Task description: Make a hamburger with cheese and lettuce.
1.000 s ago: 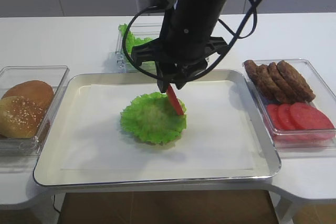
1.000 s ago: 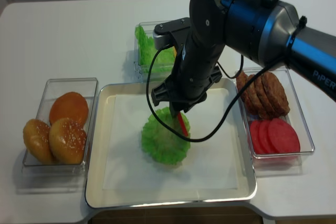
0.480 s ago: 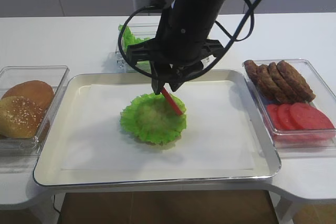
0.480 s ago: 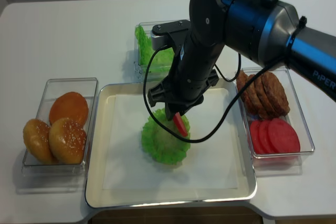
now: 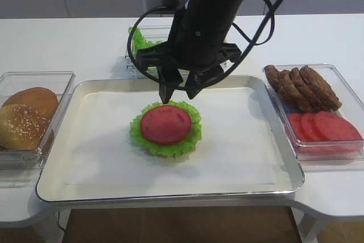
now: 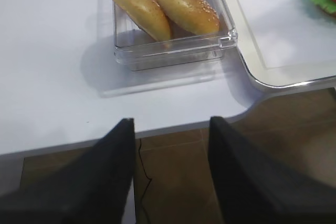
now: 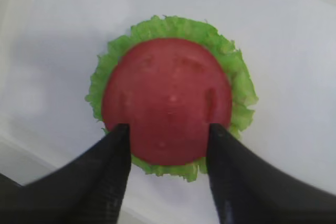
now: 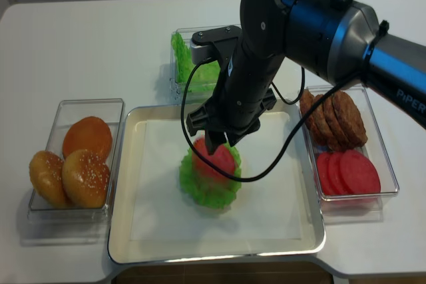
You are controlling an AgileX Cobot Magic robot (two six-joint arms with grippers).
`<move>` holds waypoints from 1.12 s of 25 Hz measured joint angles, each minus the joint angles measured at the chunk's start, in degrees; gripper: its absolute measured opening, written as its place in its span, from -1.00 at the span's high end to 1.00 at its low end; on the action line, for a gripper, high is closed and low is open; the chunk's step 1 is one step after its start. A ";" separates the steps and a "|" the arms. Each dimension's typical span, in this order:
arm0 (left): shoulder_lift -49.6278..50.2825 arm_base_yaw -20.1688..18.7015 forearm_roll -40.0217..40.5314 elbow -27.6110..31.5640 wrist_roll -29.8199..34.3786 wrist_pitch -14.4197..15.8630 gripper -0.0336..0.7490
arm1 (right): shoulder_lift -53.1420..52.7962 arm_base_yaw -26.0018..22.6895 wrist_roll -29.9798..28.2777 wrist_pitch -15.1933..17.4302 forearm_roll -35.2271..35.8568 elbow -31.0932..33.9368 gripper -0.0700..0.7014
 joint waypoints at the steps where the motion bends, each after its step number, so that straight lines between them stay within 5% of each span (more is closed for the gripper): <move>1: 0.00 0.00 0.00 0.00 0.00 0.00 0.04 | 0.00 0.00 0.00 0.00 0.13 0.00 -0.18; 9: 0.00 0.00 0.00 0.00 0.00 0.00 0.04 | 0.00 0.00 -0.68 0.33 4.67 0.00 -0.22; 14: 0.00 0.00 0.00 0.00 0.00 0.00 0.04 | 0.00 0.00 -1.65 4.44 5.16 0.00 -0.21; 18: 0.00 0.00 0.00 0.00 0.00 0.00 0.04 | 0.00 0.00 -1.65 7.89 3.37 0.00 -0.21; 28: 0.00 0.00 0.00 0.00 0.00 0.00 0.04 | -0.61 0.00 -0.05 8.19 -3.64 0.00 -0.15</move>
